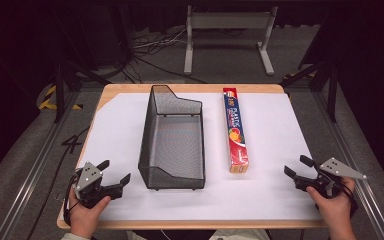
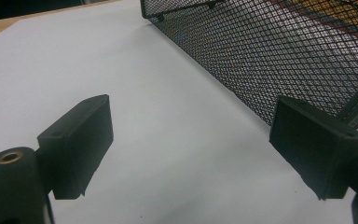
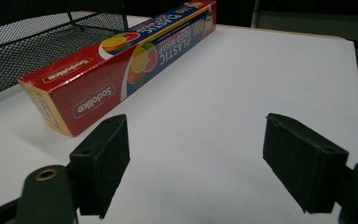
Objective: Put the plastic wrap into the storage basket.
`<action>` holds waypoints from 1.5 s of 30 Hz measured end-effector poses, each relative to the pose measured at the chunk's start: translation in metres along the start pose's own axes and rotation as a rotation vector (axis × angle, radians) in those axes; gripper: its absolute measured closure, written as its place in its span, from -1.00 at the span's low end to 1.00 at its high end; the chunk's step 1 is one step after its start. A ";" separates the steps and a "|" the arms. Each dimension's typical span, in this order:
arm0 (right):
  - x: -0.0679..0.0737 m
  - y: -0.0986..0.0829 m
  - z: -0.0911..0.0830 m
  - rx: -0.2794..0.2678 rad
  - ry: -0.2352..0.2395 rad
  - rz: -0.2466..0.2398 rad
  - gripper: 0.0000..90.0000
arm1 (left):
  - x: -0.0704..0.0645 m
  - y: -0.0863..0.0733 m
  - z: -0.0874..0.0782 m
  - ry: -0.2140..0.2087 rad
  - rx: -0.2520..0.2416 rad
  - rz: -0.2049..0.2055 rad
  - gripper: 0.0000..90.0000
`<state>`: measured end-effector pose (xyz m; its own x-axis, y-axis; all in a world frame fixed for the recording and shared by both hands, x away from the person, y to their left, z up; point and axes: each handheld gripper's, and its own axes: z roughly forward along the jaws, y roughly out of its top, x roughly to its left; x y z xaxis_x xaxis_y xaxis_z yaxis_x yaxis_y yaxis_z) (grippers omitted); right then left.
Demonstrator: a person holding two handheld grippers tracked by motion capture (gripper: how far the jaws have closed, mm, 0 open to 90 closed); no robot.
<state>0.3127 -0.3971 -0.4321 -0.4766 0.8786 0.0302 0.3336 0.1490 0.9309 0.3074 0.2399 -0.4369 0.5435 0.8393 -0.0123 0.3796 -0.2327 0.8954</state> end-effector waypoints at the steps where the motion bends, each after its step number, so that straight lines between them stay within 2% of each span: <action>1: 0.000 0.000 0.000 -0.004 0.001 0.004 -0.46 | 0.000 0.000 0.000 0.001 -0.003 -0.001 -0.69; 4: 0.002 0.002 -0.001 -0.015 0.005 -0.004 -0.45 | 0.000 0.001 -0.002 0.000 -0.009 -0.008 -0.69; 13: 0.004 0.004 -0.002 0.006 0.021 -0.019 -0.49 | 0.001 0.001 -0.002 -0.002 -0.018 -0.010 -0.69; 18: 0.009 0.010 -0.004 0.009 0.006 -0.032 -0.50 | 0.000 0.000 -0.002 0.004 -0.007 -0.012 -0.68; 21: 0.011 0.016 -0.005 -0.002 0.020 -0.028 -0.52 | 0.000 0.000 -0.002 0.008 -0.006 -0.011 -0.68; 25: 0.013 0.031 0.000 0.021 0.055 -0.013 -0.53 | 0.000 0.000 -0.002 0.009 0.000 -0.011 -0.69; 30: 0.015 0.049 0.009 0.047 0.060 -0.026 -0.59 | -0.001 0.000 -0.001 0.005 0.002 -0.006 -0.69; 34: 0.017 0.063 0.017 0.080 0.073 -0.005 -0.59 | 0.000 -0.001 -0.001 0.006 0.007 -0.012 -0.69; 36: 0.018 0.069 0.020 0.098 0.082 -0.010 -0.60 | 0.000 -0.001 -0.001 0.004 0.008 -0.013 -0.69; 43: 0.019 0.088 0.028 0.089 0.077 0.001 -0.62 | 0.000 -0.002 -0.001 0.006 0.009 -0.012 -0.69; 45: 0.021 0.094 0.032 0.096 0.068 -0.009 -0.52 | -0.001 -0.002 -0.002 0.006 0.009 -0.011 -0.69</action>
<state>0.3601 -0.3499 -0.3558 -0.5328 0.8448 0.0500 0.4043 0.2022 0.8920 0.3053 0.2407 -0.4375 0.5349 0.8447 -0.0198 0.3924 -0.2276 0.8912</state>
